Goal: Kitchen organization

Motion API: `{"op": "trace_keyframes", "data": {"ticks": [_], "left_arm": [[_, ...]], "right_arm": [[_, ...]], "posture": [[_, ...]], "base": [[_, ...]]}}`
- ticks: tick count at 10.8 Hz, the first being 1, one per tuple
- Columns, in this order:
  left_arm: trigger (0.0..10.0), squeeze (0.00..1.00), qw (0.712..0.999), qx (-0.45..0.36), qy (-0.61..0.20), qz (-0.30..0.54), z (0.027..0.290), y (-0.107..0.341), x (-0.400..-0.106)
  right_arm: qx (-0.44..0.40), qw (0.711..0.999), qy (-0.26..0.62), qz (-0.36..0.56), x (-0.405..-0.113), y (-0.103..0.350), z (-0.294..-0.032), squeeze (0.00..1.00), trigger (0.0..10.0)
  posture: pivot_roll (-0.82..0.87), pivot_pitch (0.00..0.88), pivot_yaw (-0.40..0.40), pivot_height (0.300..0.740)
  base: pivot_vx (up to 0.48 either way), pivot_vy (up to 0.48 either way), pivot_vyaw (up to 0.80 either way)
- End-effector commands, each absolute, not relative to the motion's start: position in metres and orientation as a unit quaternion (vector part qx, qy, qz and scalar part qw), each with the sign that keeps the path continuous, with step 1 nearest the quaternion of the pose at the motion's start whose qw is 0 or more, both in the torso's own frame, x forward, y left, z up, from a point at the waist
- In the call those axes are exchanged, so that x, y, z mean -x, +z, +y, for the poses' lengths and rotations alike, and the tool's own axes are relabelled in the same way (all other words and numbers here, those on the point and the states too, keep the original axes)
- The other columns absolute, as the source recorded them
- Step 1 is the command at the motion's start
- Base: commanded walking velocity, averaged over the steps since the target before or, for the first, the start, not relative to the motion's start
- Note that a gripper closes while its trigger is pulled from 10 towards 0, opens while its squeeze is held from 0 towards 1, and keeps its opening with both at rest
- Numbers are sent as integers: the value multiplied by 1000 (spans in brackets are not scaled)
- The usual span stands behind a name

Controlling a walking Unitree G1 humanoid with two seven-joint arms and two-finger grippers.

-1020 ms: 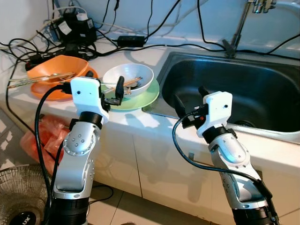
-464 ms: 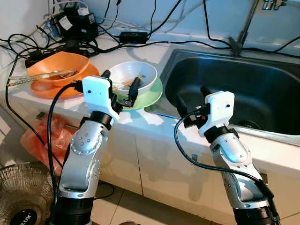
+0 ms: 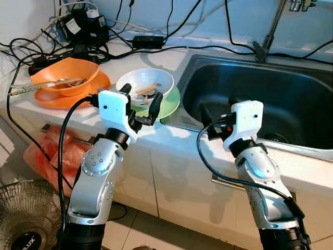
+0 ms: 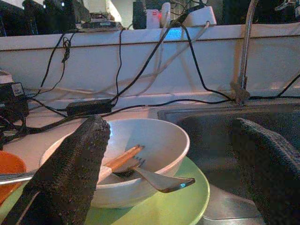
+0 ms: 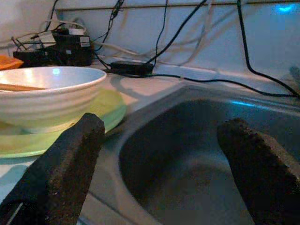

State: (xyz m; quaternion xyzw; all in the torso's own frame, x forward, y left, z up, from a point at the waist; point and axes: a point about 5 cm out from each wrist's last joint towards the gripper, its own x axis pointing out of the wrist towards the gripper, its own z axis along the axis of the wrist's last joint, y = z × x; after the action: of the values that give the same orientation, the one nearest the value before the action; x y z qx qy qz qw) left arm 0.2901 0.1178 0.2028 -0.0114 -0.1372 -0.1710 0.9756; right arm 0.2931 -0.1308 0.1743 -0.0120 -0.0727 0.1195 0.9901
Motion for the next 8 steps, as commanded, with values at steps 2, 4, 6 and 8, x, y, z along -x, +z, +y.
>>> {"op": "trace_keyframes", "data": {"ticks": [2,4,6,8], "left_arm": [[10000,0,976,3,-163,-143,122,204,-288],[10000,0,976,2,-162,-143,122,204,-288],[10000,0,976,0,-161,-146,122,205,-288],[10000,0,976,-2,-163,-145,121,205,-287]], "right_arm": [[9,993,99,-63,-297,174,-137,0,10000],[20,995,77,-62,-301,175,-142,0,10000],[-3,996,62,-60,-303,174,-146,0,10000],[8,996,72,-43,-301,168,-144,0,10000]], "posture": [[51,39,60,740],[50,41,61,740],[49,44,62,740],[47,47,62,740]], "base": [[0,0,0],[0,0,0],[0,0,0],[0,0,0]]}}
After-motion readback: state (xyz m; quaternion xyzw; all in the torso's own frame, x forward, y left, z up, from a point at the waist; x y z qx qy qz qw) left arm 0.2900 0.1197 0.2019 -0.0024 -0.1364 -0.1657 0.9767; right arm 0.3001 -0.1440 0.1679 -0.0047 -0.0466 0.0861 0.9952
